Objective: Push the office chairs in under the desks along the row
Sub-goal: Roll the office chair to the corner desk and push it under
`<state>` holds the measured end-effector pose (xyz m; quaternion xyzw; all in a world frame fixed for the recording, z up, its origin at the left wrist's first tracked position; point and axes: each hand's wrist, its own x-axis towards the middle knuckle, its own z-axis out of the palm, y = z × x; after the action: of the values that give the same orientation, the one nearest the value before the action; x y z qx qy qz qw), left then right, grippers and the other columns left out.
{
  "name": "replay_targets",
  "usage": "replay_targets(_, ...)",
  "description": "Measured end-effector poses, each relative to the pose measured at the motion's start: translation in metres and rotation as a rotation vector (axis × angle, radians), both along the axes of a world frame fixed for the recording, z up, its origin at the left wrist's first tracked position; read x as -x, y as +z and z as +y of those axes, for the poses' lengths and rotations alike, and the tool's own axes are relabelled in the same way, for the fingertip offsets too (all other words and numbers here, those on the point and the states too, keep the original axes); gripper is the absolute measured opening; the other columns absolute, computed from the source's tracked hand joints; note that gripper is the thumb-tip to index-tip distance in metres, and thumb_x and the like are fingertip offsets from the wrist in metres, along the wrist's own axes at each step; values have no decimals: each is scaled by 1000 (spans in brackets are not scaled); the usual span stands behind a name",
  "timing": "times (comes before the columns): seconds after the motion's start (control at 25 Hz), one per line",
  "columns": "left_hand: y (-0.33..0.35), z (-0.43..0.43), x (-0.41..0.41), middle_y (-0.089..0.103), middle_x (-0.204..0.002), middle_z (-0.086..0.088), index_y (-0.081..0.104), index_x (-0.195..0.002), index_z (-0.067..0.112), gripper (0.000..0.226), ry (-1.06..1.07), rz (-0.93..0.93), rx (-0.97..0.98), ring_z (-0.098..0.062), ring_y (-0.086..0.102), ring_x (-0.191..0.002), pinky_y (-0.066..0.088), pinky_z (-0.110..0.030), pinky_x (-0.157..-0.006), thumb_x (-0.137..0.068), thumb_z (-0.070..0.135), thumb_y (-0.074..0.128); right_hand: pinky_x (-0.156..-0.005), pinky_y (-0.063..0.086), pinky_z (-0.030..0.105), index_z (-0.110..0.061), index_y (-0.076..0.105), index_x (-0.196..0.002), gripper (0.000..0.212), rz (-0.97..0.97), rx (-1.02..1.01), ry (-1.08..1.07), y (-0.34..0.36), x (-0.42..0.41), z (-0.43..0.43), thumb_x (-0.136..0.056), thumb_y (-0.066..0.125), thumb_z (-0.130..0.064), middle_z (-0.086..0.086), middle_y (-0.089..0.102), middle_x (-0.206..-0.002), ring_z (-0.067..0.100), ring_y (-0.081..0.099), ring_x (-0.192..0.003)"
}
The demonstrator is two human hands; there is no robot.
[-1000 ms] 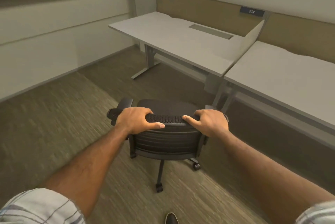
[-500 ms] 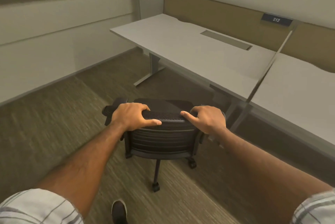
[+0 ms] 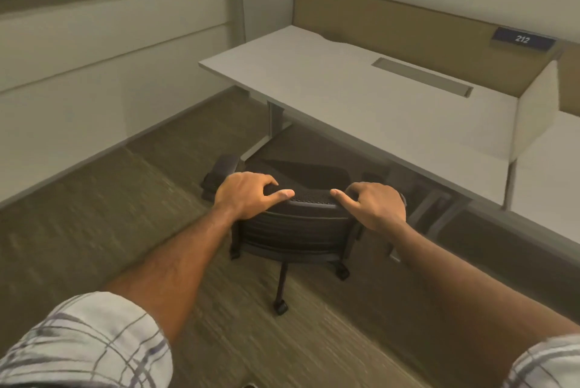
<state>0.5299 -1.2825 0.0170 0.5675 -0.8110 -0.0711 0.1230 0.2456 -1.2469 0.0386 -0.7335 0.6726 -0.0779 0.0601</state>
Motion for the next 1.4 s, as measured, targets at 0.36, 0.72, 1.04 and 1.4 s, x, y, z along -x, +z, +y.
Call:
replay_targets(0.36, 8, -166, -88, 73, -100, 11, 72, -110, 40, 95, -59, -30, -20, -17, 67, -96, 49, -36, -80, -66, 103, 17, -53, 29, 27, -27, 71, -93, 73, 56, -145, -73, 7, -84, -144, -90, 24, -83, -5, 68, -80, 7, 47, -63)
replay_targets(0.72, 1, -306, -175, 77, -94, 12, 78, -100, 42, 71, -78, -2, 50, -15, 69, -90, 40, -30, -68, -74, 89, 31, -55, 33, 33, -13, 59, -69, 78, 57, -235, 81, -3, -179, -273, -97, 16, -73, 1, 59, -66, 16, 51, -60)
replay_targets(1.04, -2, -421, -225, 76, -90, 16, 78, -98, 44, 71, -170, 17, 85, -10, 69, -86, 42, -29, -67, -75, 93, 31, -60, 36, 38, -15, 54, -68, 74, 40, -171, -62, -3, -234, -355, -95, 21, -75, 0, 57, -66, 18, 51, -61)
replay_targets(1.4, -8, -500, -282, 77, -89, 14, 79, -98, 39, 74, -315, 45, 98, -11, 70, -86, 52, -32, -77, -77, 92, 31, -62, 40, 37, -21, 47, -69, 65, 18, -141, -243, -4, -310, -396, -94, 24, -76, -2, 56, -66, 16, 54, -64)
